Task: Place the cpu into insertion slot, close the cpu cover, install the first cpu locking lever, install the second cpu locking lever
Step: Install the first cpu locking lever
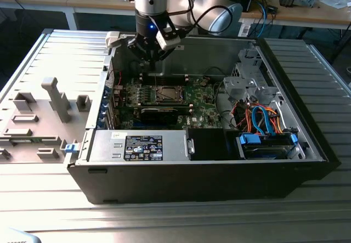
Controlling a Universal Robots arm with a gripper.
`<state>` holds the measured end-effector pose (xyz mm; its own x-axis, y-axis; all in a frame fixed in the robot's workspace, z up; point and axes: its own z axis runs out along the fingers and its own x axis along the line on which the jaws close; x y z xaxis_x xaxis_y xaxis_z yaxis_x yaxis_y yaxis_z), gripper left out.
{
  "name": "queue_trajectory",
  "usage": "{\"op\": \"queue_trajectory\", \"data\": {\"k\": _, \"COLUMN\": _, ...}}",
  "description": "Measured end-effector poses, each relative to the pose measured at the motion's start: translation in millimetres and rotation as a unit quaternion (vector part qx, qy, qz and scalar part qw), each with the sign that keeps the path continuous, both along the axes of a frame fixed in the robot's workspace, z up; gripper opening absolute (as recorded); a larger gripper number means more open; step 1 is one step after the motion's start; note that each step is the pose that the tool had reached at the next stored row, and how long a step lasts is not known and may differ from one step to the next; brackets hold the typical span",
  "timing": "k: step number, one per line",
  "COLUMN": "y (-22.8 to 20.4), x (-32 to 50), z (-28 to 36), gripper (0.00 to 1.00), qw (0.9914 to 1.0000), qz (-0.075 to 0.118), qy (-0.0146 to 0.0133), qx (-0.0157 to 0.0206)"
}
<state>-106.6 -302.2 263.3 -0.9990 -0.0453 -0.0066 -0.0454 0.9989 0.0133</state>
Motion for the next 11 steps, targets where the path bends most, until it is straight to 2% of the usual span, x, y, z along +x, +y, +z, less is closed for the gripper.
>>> {"op": "queue_trajectory", "data": {"k": 11, "y": 0.0, "x": 17.6, "z": -0.1, "gripper": 0.11, "qw": 1.0, "qz": 0.0, "qy": 0.0001, "qx": -0.0001}}
